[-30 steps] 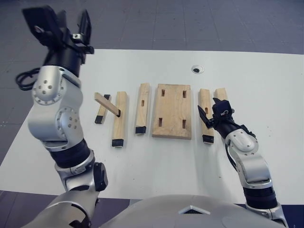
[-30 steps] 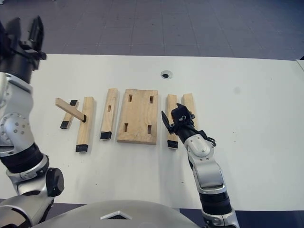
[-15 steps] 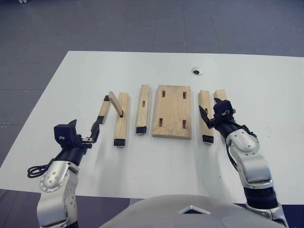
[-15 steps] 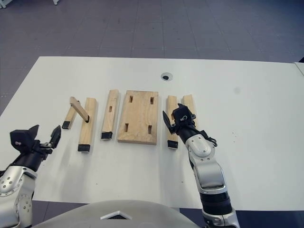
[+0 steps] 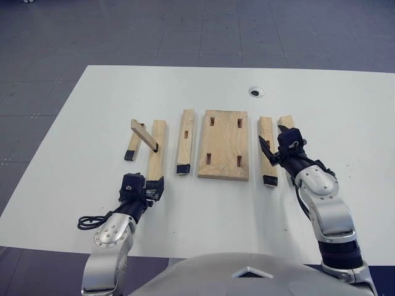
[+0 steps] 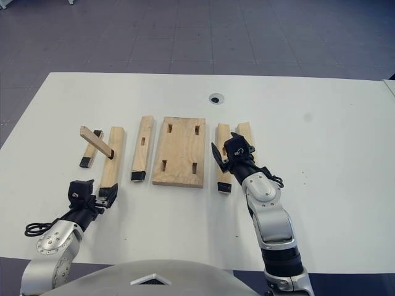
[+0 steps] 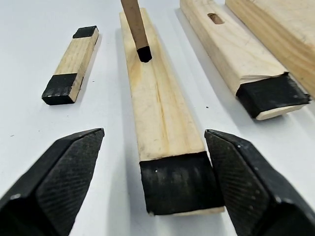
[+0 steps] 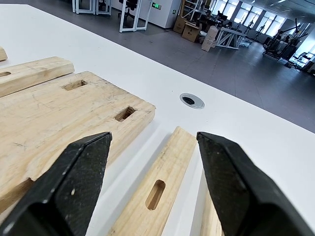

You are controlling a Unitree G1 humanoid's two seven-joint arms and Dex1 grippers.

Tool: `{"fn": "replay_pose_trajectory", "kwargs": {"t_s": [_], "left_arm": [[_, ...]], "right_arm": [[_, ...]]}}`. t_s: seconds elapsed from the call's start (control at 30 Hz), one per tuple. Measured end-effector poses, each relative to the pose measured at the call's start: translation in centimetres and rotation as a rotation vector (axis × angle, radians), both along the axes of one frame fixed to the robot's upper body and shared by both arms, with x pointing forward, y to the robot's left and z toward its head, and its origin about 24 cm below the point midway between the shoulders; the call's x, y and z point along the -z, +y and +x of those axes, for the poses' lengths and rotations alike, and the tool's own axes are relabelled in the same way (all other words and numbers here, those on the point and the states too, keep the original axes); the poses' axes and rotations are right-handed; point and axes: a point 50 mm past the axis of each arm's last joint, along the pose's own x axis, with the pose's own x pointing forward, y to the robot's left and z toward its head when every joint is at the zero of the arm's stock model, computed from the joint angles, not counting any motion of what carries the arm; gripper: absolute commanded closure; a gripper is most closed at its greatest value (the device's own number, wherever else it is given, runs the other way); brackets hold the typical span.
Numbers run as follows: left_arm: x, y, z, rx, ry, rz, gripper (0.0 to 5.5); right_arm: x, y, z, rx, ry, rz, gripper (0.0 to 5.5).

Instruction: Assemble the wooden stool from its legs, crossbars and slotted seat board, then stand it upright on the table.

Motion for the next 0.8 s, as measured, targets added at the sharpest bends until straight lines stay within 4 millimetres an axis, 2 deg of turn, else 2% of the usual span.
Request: {"fn": "replay_pose_trajectory", "kwargs": {"t_s": [0.1,0.2,0.43,0.57,0.63,0.7,0.73,0.8], "left_arm": [[0.5,-0.3,0.1,0.007,0.024,-0.012,1.71],[0.7,-0.5,0.2,0.009,0.034,-0.024,2.26],[1.0,0.5,1.1,-0.027,0.015,0.000,3.40],[0.8,1.2,2.4,-0.016,-0.009,0.027,3.42],[-0.4,1.8,3.9,-0.018,-0.074,0.015,3.42],[-3.5,1.9,6.8,0.004,-0.240,-0.053,3.42],[-4.5,1.8,7.5,0.016,-0.290,-0.099,3.42],[-7.3,0.7,9.5,0.088,-0.386,-0.302,3.42]], "right_arm": [[0.0,0.0,0.0,0.000,0.002,0.000,2.32],[0.0,0.0,0.2,-0.001,-0.001,-0.001,2.32],[-0.1,0.0,0.3,-0.002,-0.003,-0.001,2.32],[-0.3,0.1,0.5,0.007,-0.006,0.050,2.32],[-0.9,0.0,0.9,0.024,-0.001,0.159,2.32],[-1.7,0.1,1.6,0.016,0.012,0.297,2.13],[-1.9,0.1,1.7,0.001,0.032,0.348,2.08],[-1.5,0.6,2.1,-0.080,0.161,0.547,1.63]]}}
